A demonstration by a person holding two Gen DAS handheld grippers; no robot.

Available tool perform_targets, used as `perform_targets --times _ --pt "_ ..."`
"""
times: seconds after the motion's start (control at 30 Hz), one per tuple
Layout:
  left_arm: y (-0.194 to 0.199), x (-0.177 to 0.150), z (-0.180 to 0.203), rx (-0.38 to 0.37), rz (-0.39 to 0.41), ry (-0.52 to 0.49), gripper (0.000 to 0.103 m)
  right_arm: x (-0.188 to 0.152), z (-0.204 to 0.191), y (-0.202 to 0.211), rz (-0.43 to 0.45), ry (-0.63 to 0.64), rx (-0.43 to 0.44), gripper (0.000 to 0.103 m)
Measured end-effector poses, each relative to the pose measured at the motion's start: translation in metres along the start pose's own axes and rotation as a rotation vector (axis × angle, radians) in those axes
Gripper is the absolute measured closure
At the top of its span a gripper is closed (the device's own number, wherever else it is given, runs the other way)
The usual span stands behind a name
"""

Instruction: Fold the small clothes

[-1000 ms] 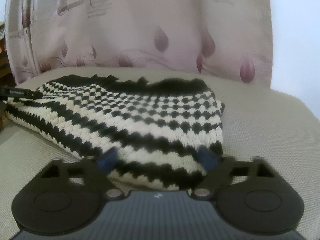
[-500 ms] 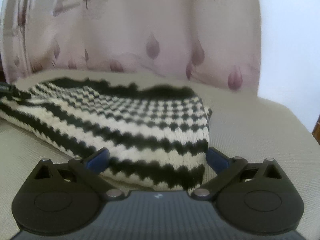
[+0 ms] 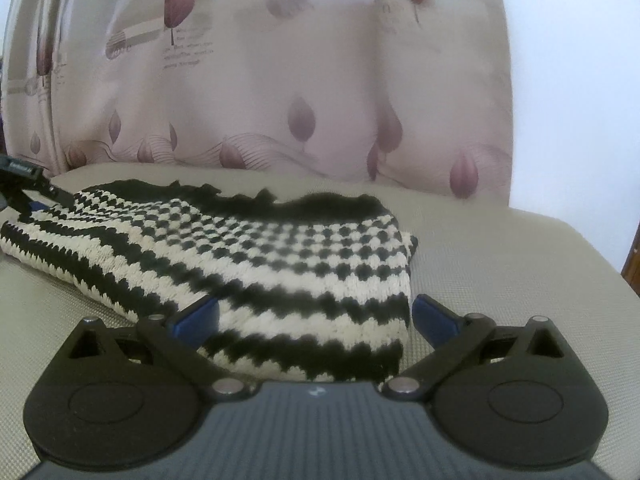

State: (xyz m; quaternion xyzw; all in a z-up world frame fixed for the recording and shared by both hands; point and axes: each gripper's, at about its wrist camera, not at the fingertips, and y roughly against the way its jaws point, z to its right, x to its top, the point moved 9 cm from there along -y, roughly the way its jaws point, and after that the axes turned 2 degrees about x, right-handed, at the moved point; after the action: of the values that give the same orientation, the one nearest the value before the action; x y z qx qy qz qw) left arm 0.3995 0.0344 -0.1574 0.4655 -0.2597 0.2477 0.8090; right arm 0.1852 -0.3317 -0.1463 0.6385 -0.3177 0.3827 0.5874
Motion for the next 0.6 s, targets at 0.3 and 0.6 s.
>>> perform_targets --times 0.3,0.6 --pt "-0.014 0.007 -0.030 -0.103 0.025 0.125 0.076 -0.001 -0.002 -0.001 -0.006 0.010 0.000 0.000" --pt "-0.017 0.004 -0.028 -0.225 -0.006 0.192 0.069 -0.003 -0.005 -0.005 -0.032 0.023 -0.002 0.000"
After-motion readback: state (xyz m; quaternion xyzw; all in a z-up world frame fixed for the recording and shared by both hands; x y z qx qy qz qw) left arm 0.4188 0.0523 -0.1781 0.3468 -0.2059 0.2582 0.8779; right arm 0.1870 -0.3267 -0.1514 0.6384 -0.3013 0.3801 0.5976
